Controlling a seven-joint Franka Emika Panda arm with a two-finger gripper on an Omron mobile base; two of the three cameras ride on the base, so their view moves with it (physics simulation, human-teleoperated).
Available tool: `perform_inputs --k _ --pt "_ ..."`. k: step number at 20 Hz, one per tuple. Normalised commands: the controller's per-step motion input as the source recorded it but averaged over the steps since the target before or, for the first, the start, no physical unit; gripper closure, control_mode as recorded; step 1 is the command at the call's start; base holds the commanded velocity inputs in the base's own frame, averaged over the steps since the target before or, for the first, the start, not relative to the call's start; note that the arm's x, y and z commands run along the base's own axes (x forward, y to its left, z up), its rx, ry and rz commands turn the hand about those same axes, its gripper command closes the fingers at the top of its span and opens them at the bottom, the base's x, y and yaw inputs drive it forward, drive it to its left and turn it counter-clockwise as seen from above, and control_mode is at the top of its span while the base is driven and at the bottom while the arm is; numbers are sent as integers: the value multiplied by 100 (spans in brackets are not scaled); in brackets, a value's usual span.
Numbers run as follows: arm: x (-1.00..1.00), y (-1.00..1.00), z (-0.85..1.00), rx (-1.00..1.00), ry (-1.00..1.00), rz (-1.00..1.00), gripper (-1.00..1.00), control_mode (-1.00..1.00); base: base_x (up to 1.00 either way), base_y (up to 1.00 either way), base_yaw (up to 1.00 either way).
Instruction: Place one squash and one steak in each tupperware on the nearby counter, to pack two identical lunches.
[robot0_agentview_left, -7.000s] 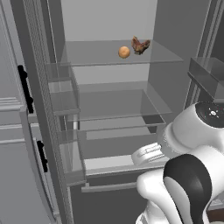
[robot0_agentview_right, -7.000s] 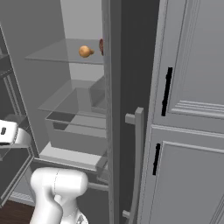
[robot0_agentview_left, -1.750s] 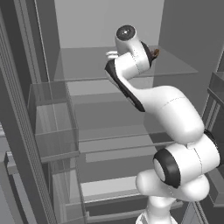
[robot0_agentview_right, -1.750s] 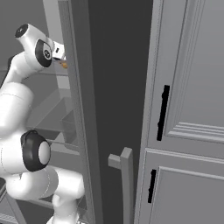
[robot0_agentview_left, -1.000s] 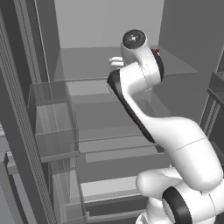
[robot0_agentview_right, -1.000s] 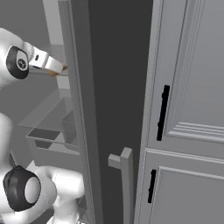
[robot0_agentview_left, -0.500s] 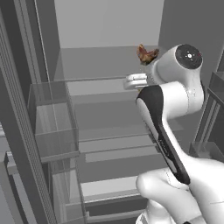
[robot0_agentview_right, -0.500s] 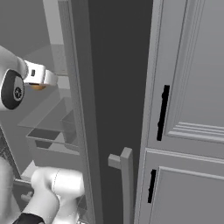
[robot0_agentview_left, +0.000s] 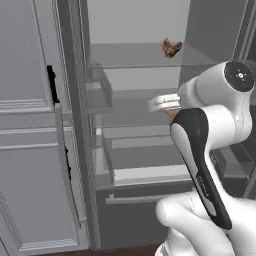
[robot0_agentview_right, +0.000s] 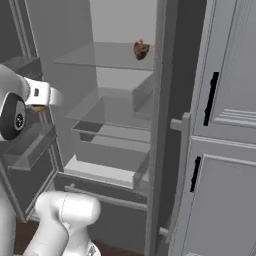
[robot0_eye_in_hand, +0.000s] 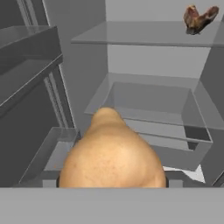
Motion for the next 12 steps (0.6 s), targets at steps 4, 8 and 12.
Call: perform_inputs --k 4,8,12 --pt "0 0 0 0 0 0 100 100 -100 60 13" --pt "0 0 0 0 0 0 100 100 -100 59 15" --pt "0 0 0 0 0 0 100 100 -100 76 17"
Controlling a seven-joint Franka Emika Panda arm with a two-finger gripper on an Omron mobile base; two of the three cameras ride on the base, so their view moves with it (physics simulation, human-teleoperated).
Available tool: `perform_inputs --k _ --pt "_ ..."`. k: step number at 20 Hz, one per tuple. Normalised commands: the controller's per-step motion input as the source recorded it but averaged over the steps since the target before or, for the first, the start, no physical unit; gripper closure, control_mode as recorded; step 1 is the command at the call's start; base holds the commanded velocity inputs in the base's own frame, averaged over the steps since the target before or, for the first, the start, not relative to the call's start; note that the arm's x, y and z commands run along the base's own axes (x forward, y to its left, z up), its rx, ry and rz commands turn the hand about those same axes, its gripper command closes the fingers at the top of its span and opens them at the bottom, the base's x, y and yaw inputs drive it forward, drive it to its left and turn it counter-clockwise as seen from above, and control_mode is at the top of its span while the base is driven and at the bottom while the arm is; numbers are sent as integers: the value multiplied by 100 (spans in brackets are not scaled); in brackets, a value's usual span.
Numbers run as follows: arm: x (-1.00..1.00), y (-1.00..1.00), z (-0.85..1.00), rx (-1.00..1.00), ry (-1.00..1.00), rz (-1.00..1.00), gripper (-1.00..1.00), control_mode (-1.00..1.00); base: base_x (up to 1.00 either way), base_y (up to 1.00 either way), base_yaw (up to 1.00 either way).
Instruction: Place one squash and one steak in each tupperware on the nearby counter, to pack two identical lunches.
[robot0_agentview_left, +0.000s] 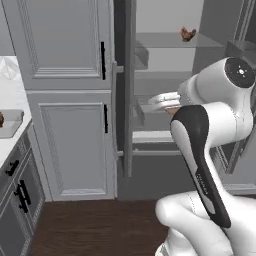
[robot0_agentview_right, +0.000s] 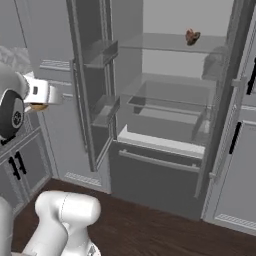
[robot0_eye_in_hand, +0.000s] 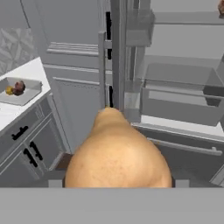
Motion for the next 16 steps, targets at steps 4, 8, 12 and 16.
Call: perform_inputs --k 4,8,12,16 --pt "0 0 0 0 0 0 100 100 -46 97 31" --pt "0 0 0 0 0 0 100 100 21 80 45" --pt "0 0 0 0 0 0 100 100 81 28 45" --pt "0 0 0 0 0 0 100 100 100 18 39"
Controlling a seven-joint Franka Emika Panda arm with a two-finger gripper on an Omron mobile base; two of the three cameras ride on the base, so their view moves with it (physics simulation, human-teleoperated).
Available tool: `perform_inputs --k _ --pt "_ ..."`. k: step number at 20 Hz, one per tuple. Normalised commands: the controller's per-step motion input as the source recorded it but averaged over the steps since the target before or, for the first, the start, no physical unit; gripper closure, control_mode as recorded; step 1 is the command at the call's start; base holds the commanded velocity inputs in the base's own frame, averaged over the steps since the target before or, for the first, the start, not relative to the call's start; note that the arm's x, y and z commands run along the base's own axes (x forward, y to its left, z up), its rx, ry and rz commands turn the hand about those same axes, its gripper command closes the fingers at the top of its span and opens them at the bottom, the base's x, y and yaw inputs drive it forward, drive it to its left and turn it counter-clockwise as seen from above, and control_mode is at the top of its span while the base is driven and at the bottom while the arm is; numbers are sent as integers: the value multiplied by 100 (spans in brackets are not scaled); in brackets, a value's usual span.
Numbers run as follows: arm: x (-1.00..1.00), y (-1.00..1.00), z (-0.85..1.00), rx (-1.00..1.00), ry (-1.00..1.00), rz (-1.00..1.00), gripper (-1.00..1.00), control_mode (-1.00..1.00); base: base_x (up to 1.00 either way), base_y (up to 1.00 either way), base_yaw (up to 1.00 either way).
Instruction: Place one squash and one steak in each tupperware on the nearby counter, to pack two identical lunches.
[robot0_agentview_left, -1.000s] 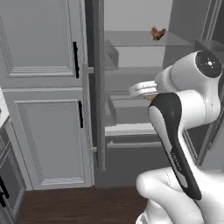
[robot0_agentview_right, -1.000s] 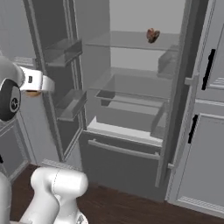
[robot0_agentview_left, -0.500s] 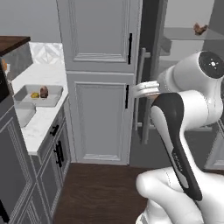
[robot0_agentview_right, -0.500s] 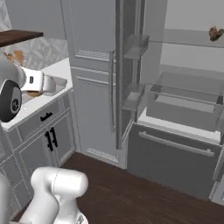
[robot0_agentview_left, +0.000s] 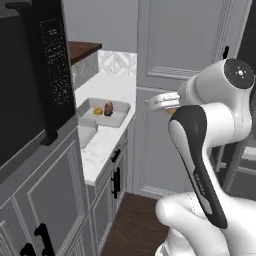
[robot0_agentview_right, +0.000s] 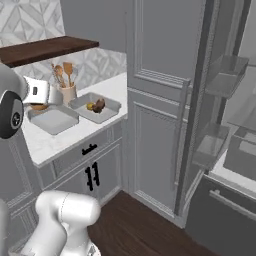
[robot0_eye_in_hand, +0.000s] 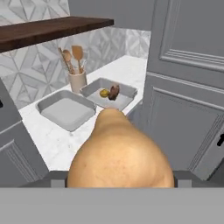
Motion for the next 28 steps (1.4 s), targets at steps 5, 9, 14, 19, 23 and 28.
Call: perform_inputs --k 5,9,14,19,23,28 --pt "0 0 0 0 0 0 100 100 100 -1 25" --pt "0 0 0 0 0 0 100 100 85 0 29" --pt "0 0 0 0 0 0 100 100 60 27 40" --pt "0 0 0 0 0 0 100 100 39 5 39" --pt "0 0 0 0 0 0 100 100 20 -12 35" --pt "0 0 0 0 0 0 100 100 40 0 36"
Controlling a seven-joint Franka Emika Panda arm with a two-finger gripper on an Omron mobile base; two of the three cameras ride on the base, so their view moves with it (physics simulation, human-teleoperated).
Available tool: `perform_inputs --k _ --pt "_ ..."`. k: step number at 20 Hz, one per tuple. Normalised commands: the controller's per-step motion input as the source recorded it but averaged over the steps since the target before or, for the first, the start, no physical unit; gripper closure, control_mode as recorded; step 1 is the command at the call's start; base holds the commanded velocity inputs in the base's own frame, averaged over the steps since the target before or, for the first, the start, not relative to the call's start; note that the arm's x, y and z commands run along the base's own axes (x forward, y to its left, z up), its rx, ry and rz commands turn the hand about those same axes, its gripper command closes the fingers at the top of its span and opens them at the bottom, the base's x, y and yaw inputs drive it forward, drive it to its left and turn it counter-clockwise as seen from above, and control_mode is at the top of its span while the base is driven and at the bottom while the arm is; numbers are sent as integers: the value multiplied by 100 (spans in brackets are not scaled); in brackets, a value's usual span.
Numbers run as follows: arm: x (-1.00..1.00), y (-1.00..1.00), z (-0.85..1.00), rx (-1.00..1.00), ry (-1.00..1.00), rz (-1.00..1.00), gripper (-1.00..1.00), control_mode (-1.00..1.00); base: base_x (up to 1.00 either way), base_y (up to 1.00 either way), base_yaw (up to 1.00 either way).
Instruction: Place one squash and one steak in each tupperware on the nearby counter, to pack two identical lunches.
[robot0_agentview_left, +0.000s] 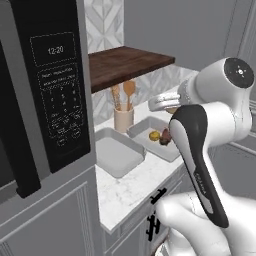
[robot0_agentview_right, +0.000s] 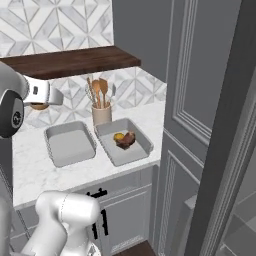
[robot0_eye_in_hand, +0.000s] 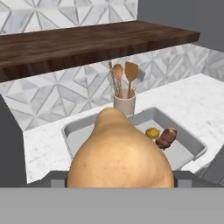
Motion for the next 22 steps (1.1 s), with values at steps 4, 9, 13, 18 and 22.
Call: perform_inputs --k 4,9,13,18,22 --pt "25 0 -30 0 0 10 100 -100 8 0 8" --pt "55 5 -65 0 7 12 100 -100 0 0 0" --pt "58 32 -82 -1 12 10 100 -100 0 0 0" --pt "71 37 -81 -4 20 7 100 -100 0 0 0" --pt "64 28 -78 -4 18 7 100 -100 0 0 0"
